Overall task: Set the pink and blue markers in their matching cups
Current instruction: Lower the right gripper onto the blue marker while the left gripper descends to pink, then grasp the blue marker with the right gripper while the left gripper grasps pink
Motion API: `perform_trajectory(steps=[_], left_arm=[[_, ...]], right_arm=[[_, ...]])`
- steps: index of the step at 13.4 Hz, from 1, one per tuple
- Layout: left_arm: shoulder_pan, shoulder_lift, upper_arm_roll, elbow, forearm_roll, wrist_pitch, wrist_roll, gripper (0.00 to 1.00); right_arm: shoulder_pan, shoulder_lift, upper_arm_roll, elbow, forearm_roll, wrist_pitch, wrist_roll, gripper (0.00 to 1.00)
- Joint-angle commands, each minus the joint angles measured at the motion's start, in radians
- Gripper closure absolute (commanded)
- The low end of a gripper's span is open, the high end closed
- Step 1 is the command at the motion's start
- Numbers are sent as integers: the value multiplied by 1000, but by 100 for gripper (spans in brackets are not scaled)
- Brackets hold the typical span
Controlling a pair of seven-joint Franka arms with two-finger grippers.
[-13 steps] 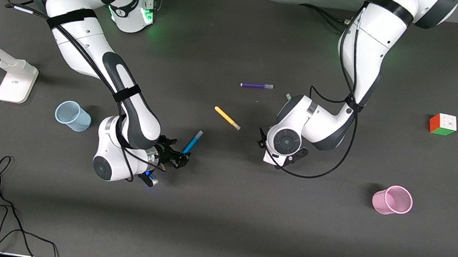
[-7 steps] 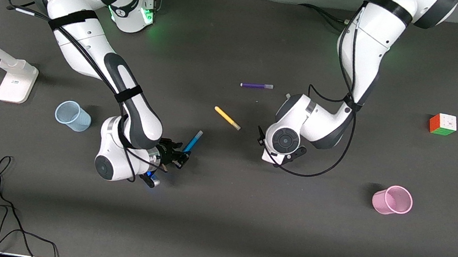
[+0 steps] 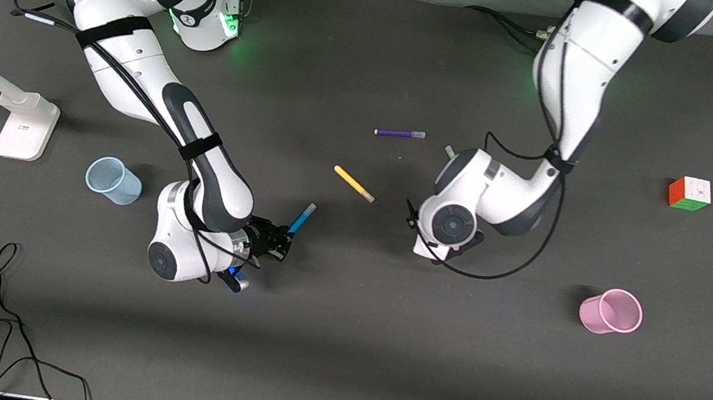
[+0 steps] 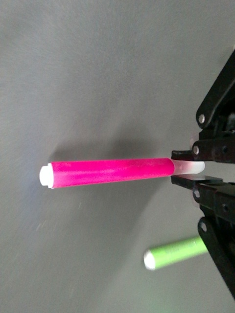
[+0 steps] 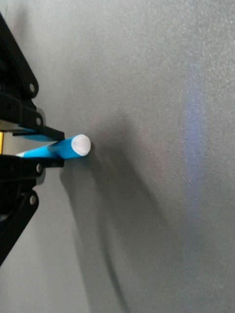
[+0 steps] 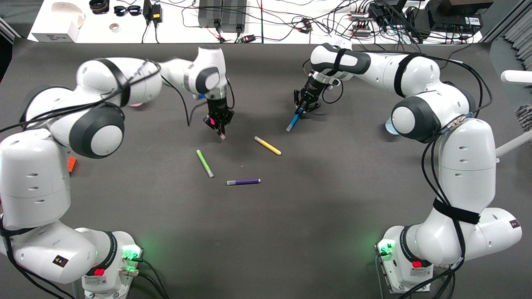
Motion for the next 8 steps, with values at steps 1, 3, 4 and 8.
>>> perform_trajectory(steps=[1, 3, 4, 8], left_arm=[[80, -42, 7, 181, 2, -257, 81, 100], [178, -30, 6, 348, -5, -469, 203, 100], [221, -30, 4, 402, -8, -529, 271, 100], [347, -30, 6, 496, -5, -597, 461, 100]], right_arm=[[3, 13, 0, 20, 18, 3, 4, 98], [-4, -1, -1, 20, 8, -9, 4, 100], [-4, -6, -1, 20, 5, -11, 5, 100], [3, -10, -1, 17, 5, -11, 12, 100]])
